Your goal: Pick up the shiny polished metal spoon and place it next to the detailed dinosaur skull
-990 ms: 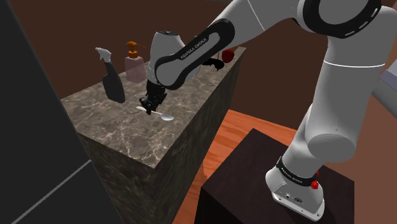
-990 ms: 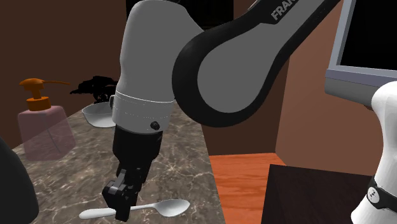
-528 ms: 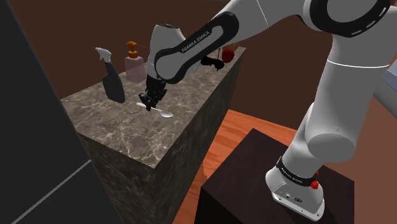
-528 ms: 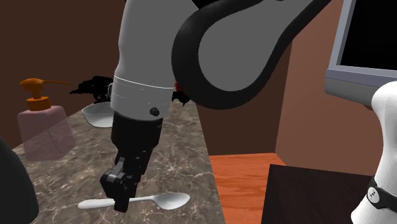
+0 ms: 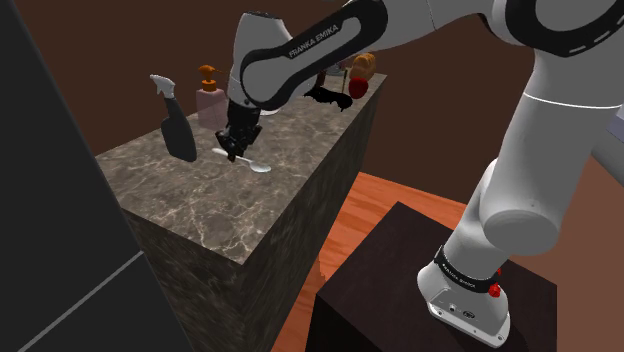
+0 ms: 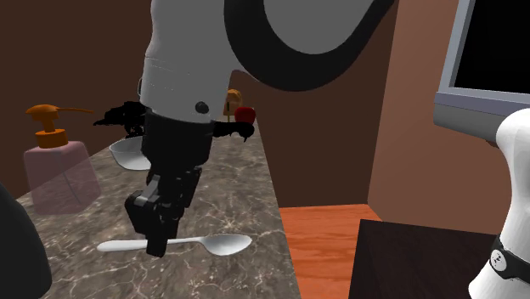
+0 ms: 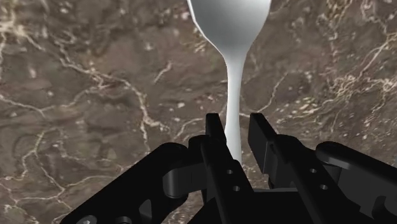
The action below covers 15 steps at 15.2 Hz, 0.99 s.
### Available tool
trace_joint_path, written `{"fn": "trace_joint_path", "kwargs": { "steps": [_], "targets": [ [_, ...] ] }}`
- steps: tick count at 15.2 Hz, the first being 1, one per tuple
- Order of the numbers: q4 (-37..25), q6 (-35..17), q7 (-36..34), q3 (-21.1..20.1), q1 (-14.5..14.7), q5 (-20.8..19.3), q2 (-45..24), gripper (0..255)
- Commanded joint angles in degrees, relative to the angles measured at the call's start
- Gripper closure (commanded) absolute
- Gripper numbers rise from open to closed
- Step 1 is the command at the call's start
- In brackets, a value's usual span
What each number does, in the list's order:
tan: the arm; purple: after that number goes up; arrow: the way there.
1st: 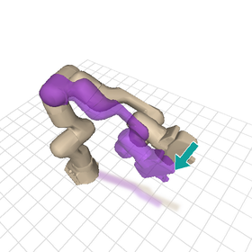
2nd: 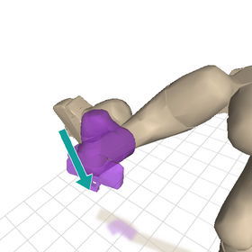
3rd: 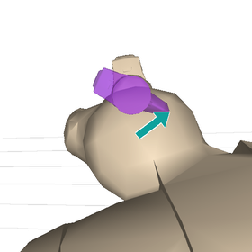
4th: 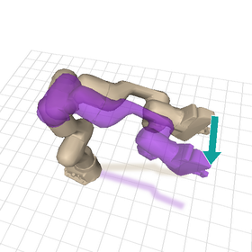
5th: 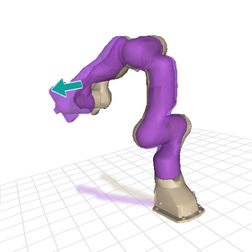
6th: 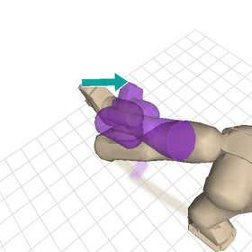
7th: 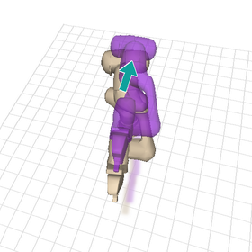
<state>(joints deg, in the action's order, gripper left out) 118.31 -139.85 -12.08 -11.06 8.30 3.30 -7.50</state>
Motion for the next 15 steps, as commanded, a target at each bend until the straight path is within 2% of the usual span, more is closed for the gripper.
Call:
{"fn": "trace_joint_path", "kwargs": {
  "steps": [1,15],
  "targets": [
    [-0.7,1.4,0.0,0.0,0.0,0.1,0.7,255],
    [-7.1,11.6,-0.2,0.0,-0.2,0.5,4.6,255]
  ]
}}
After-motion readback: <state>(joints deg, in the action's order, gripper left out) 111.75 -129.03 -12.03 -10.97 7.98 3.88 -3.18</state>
